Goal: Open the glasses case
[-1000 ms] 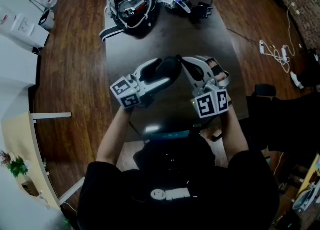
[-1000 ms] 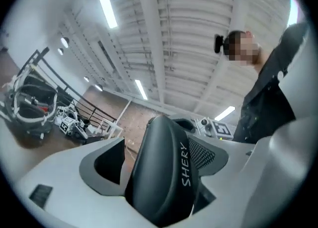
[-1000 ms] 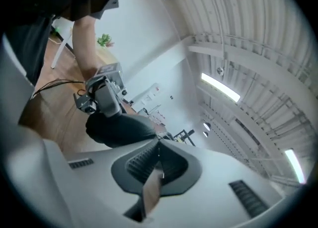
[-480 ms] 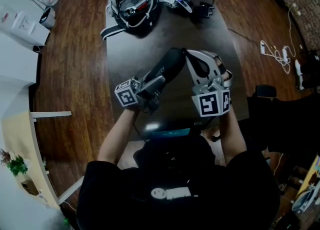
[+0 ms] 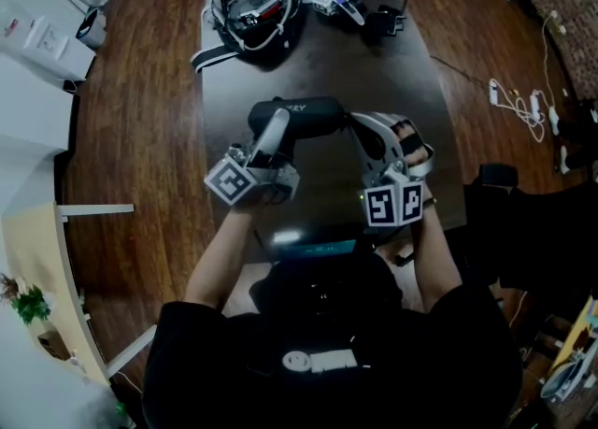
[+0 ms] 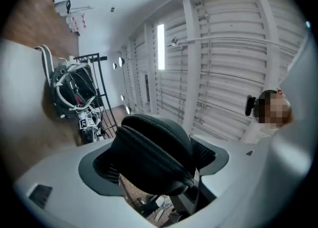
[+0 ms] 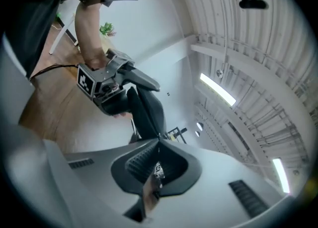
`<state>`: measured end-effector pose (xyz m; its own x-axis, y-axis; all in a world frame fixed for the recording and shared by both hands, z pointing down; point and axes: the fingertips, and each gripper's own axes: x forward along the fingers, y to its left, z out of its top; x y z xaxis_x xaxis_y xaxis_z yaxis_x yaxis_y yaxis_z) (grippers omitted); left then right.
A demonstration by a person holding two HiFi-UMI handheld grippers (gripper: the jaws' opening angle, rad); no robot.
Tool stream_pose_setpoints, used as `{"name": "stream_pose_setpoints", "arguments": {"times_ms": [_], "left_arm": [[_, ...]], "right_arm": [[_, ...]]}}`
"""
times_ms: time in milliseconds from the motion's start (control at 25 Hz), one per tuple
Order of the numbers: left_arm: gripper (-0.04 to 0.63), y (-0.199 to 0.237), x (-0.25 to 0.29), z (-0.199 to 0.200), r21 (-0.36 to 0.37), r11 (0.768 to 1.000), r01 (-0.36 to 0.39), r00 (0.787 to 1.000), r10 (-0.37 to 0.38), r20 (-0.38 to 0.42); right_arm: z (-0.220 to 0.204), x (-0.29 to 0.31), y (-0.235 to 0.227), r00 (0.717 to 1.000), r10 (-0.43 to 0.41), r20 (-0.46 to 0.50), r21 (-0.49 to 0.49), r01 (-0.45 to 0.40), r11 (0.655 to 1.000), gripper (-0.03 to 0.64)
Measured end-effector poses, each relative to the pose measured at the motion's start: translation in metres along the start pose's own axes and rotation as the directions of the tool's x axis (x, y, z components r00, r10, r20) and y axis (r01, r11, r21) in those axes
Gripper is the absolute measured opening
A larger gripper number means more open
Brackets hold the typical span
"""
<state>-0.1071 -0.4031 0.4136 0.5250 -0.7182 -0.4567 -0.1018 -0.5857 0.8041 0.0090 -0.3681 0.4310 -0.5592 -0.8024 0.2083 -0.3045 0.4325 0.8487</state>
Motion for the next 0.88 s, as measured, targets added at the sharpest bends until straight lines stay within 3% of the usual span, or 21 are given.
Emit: {"name": "stream_pose_setpoints", "arguments": {"times_ms": [80, 200, 320, 400, 480, 560, 640, 760, 880], "left_arm": [[0.408, 0.012, -0.003, 0.007, -0.126, 0.991, -0.039, 0.995, 0.050, 0.083], [0.411, 0.041, -0.014, 0.016, -0.309, 0.945, -0.106, 0.968, 0.169, 0.184], [0.411, 0.060, -0.024, 0.012, -0.397, 0.899, -0.183, 0.945, 0.272, 0.181], [0.411, 0.067, -0.029, 0.011, -0.418, 0.881, -0.223, 0.934, 0.315, 0.166], [0.411, 0.064, -0.028, 0.014, -0.357, 0.904, -0.234, 0.941, 0.303, 0.149], [0.363, 0.049, -0.019, 0.013, -0.219, 0.951, -0.217, 0.968, 0.239, 0.081], [0.341, 0.031, -0.008, 0.007, -0.069, 0.979, -0.189, 0.982, 0.188, -0.021], [0.304, 0.015, 0.000, -0.006, 0.103, 0.984, -0.145, 0.972, 0.161, -0.171], [0.290, 0.009, -0.001, -0.018, 0.208, 0.974, -0.088, 0.951, 0.144, -0.275]], "right_arm": [[0.010, -0.001, -0.002, 0.998, -0.040, 0.038, -0.046, 0.042, 0.998, 0.008], [0.021, -0.002, 0.007, 0.994, -0.058, 0.098, -0.133, 0.071, 0.989, 0.008], [0.023, -0.005, 0.022, 0.993, -0.050, 0.111, -0.159, 0.067, 0.985, 0.008], [0.023, -0.008, 0.035, 0.993, -0.026, 0.117, -0.176, 0.047, 0.983, 0.008], [0.021, -0.012, 0.051, 0.993, 0.014, 0.120, -0.221, 0.013, 0.975, 0.008], [0.013, -0.015, 0.070, 0.992, 0.072, 0.103, -0.254, -0.043, 0.966, 0.008], [0.007, -0.017, 0.089, 0.985, 0.154, 0.082, -0.256, -0.129, 0.958, 0.009], [-0.002, -0.014, 0.105, 0.962, 0.271, 0.043, -0.175, -0.260, 0.950, 0.012], [-0.007, -0.006, 0.109, 0.928, 0.371, 0.034, -0.017, -0.371, 0.929, 0.011]]}}
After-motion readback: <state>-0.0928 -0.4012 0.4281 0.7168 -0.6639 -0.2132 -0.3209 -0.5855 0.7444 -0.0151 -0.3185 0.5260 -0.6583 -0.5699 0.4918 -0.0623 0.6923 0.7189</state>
